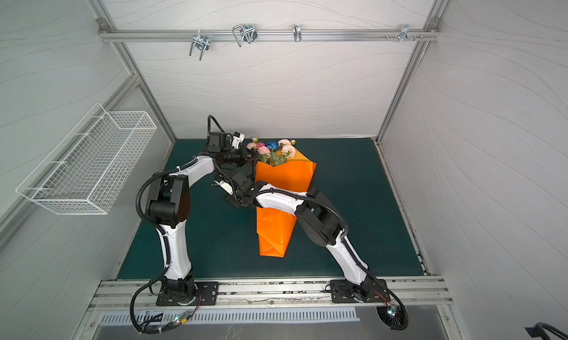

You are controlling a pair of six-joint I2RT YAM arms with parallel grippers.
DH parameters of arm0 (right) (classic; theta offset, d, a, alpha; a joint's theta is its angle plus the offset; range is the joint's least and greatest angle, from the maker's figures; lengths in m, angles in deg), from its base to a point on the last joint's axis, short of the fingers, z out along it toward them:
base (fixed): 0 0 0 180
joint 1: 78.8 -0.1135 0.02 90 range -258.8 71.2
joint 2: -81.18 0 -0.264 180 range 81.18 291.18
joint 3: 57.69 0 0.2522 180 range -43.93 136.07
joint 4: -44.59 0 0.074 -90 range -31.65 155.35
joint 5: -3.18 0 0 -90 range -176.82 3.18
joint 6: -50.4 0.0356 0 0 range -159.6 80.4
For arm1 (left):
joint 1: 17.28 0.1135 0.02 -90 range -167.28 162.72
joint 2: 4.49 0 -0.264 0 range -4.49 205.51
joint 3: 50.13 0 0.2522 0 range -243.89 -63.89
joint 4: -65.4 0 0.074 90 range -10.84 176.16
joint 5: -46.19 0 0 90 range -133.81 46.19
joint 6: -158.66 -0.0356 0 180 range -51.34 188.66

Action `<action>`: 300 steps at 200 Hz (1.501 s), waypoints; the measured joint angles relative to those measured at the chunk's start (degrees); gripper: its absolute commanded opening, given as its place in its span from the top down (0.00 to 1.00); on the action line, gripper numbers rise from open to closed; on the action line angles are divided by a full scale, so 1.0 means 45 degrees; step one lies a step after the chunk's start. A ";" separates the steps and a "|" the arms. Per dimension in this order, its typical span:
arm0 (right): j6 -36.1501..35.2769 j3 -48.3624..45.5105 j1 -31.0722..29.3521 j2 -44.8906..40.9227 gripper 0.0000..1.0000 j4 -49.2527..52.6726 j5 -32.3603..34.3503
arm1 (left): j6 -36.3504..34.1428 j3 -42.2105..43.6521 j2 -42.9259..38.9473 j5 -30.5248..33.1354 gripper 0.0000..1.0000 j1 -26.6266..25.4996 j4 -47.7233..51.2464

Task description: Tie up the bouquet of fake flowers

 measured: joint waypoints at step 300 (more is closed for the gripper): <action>-0.0991 0.7698 0.0942 0.4760 0.76 0.6669 -0.0355 | 0.0306 -0.1749 0.2555 -0.2501 1.00 0.0597 0.0505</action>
